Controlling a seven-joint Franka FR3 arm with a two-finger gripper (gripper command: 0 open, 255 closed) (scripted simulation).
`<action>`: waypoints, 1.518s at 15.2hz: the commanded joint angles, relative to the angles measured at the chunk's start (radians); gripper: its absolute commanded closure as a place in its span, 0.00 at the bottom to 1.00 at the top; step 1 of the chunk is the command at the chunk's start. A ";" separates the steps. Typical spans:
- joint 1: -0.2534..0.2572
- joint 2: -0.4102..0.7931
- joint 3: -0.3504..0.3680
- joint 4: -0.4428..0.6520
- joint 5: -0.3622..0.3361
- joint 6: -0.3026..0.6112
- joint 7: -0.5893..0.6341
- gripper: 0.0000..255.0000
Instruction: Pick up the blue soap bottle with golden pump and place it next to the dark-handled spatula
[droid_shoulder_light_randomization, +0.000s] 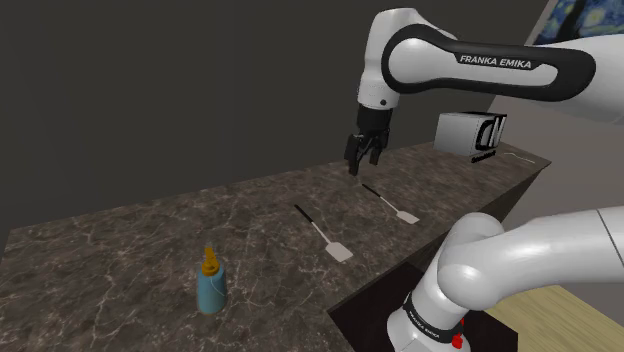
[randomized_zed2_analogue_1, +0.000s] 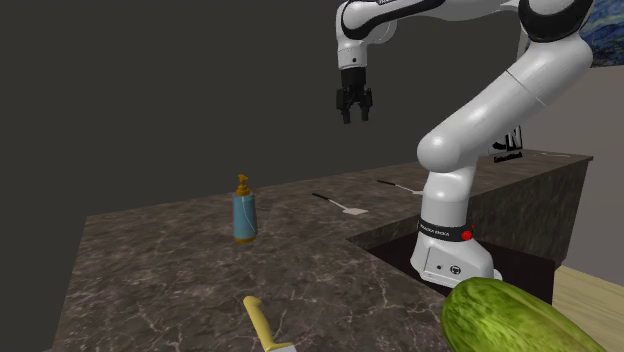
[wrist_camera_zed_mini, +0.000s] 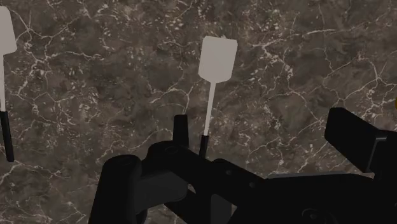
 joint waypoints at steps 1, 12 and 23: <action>0.000 0.000 0.000 0.000 0.000 0.000 0.000 0.00; 0.084 0.347 0.205 0.160 0.108 0.059 0.228 0.00; 0.159 0.776 0.352 0.457 0.107 0.061 0.454 0.00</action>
